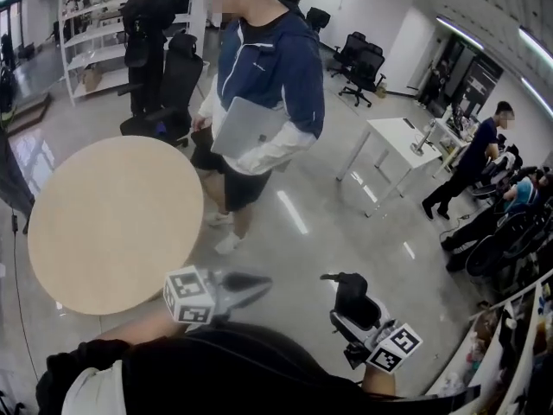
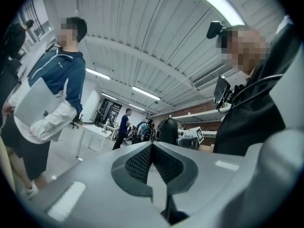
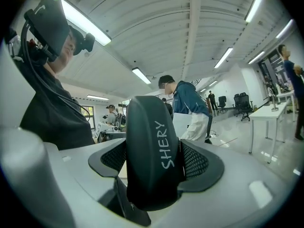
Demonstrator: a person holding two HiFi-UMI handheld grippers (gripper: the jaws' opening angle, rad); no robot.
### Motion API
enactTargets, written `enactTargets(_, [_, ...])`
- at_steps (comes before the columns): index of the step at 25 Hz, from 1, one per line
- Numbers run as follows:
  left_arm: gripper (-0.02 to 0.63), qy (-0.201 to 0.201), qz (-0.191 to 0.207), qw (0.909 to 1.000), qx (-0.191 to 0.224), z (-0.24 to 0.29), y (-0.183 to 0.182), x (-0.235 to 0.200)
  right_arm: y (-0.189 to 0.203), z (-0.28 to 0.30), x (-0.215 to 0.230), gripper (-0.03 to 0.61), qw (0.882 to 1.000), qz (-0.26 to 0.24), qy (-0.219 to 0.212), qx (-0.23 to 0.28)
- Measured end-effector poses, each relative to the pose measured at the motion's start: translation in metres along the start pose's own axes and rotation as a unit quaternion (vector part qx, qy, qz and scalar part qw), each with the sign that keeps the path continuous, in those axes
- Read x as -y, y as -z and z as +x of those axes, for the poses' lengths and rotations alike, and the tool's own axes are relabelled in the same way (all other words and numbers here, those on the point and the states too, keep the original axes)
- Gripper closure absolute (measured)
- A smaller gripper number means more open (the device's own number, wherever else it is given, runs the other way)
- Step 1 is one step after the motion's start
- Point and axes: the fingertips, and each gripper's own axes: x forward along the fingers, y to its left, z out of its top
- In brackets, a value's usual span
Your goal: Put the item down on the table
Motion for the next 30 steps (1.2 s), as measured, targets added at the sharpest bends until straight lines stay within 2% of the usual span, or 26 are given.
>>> enactTargets(3, [0.617, 0.019, 0.025, 0.9995, -0.002, 0.006, -0.027, -0.049, -0.024, 0.050, 0.033, 0.215, 1.000, -0.011, 0.007, 0.009])
enactTargets(6, [0.617, 0.014, 0.030, 0.9994, -0.005, 0.001, -0.047, -0.098, -0.038, 0.104, 0.055, 0.215, 1.000, -0.007, -0.005, 0.012])
enactTargets(13, [0.617, -0.057, 0.014, 0.9983, 0.003, -0.008, -0.063, -0.192, -0.047, 0.194, 0.115, 0.215, 0.998, 0.008, -0.061, -0.011])
enactTargets(16, [0.617, -0.102, 0.014, 0.9947, 0.008, -0.005, -0.067, -0.229, -0.052, 0.231, 0.147, 0.215, 0.994, 0.011, -0.103, -0.021])
enactTargets(23, [0.617, -0.203, 0.028, 0.9784, 0.030, 0.049, -0.095, -0.324, -0.082, 0.307, 0.261, 0.215, 0.979, 0.005, -0.195, -0.052])
enactTargets(30, [0.617, -0.293, 0.025, 0.9532, 0.068, 0.113, -0.125, -0.397, -0.130, 0.365, 0.360, 0.215, 0.952, -0.024, -0.299, -0.061])
